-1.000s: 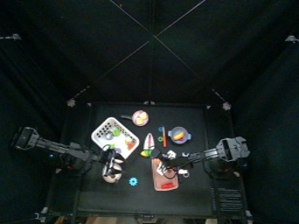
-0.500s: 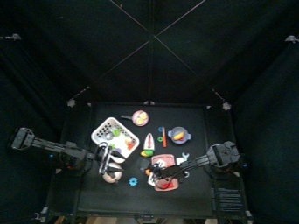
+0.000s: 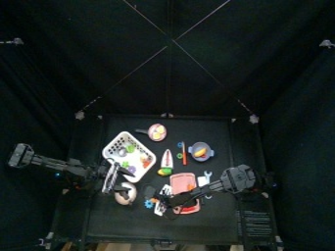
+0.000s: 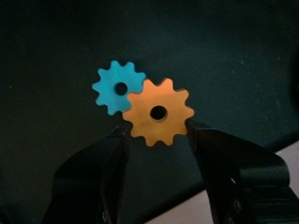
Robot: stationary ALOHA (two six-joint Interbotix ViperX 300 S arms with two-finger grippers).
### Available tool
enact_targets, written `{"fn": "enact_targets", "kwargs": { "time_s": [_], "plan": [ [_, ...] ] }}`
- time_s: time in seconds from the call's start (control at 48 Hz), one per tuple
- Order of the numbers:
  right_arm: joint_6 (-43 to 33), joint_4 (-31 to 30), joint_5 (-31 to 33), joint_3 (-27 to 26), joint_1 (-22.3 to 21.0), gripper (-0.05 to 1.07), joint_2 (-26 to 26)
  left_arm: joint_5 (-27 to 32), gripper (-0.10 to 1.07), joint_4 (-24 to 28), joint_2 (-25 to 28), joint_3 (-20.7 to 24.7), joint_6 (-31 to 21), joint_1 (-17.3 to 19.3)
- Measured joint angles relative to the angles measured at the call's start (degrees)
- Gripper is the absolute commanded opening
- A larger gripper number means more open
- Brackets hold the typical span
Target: Put yellow gear on blue gear
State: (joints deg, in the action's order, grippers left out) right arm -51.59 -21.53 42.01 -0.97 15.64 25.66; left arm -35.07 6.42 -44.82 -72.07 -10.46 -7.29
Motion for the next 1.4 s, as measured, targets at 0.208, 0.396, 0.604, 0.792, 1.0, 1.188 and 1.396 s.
{"fn": "enact_targets", "kwargs": {
  "time_s": [0.208,0.396,0.604,0.792,1.0,1.188,1.396],
  "plan": [
    [1.6,1.7,1.7,-4.8,0.6,0.68,3.9,0.0,0.95,-0.3,0.0,-0.4,0.0,0.4],
    [5.1,4.1,4.2,-8.3,0.9,0.68,6.6,0.0,0.95,-0.5,-0.1,-0.4,0.0,0.4],
    [5.8,4.6,5.0,-10.4,0.9,0.68,7.5,0.0,0.95,-0.5,-0.1,-0.4,-0.1,0.4],
    [5.8,4.6,5.0,-10.5,1.0,0.68,7.6,0.0,0.95,-0.4,-0.1,-0.5,-0.1,0.4],
    [5.9,4.0,4.7,-10.5,0.9,0.68,8.3,0.1,0.95,-0.5,0.0,-0.5,0.0,0.4],
    [5.8,3.0,3.5,-10.5,0.8,0.69,8.3,0.1,0.95,-0.5,-0.1,-0.5,0.0,0.4],
    [5.9,2.9,3.3,-10.5,0.8,0.70,8.5,0.2,0.95,-0.4,-0.1,-0.6,0.0,0.4]
  ]
}}
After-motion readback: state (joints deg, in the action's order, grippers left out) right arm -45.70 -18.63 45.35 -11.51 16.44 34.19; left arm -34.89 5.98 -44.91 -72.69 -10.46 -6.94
